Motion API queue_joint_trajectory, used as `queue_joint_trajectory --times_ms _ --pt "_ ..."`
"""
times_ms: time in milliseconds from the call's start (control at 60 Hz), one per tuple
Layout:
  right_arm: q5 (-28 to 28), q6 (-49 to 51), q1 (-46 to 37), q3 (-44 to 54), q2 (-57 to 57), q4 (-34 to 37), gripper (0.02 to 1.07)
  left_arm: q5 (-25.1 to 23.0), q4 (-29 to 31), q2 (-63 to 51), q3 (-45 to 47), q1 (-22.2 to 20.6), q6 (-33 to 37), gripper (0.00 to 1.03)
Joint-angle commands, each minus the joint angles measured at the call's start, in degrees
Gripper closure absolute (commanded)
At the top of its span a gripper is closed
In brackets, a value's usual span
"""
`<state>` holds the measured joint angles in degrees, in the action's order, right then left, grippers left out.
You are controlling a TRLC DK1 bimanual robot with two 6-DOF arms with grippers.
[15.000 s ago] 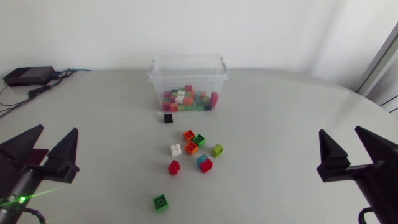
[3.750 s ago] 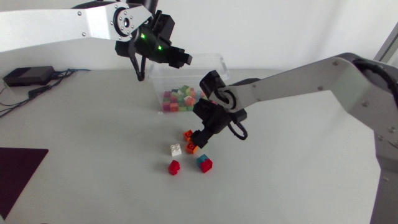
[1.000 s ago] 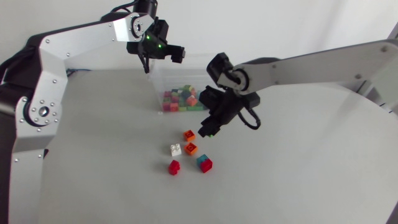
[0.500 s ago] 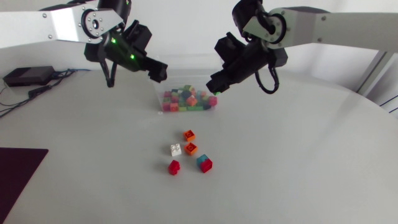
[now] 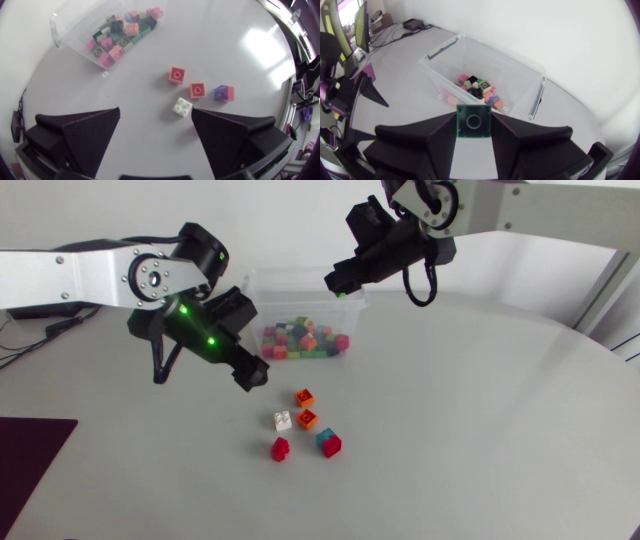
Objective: Place the duplo bricks in the container
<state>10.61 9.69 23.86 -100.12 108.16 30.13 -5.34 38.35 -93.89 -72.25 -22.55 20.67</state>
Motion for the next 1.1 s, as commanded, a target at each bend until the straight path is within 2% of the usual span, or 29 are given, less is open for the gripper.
queue_joint_trajectory --times_ms 0,367,767,1083 --pt "0.4 -1.8 -0.7 -1.7 2.4 -1.5 0.8 -0.3 0.9 1.0 3.5 -1.4 0.7 0.04" --pt "0.4 -3.0 -0.7 -5.8 8.3 -7.6 0.8 -0.3 0.2 0.0 11.3 -6.6 -2.3 0.04" --pt "0.3 -4.6 -1.5 -9.0 13.6 -14.2 0.79 -0.5 -1.9 -1.7 14.8 -9.2 -6.3 0.04" --pt "-2.4 -4.7 -0.1 -8.1 15.2 -21.9 0.78 -0.7 -2.8 -3.1 15.4 -10.7 -8.3 0.04"
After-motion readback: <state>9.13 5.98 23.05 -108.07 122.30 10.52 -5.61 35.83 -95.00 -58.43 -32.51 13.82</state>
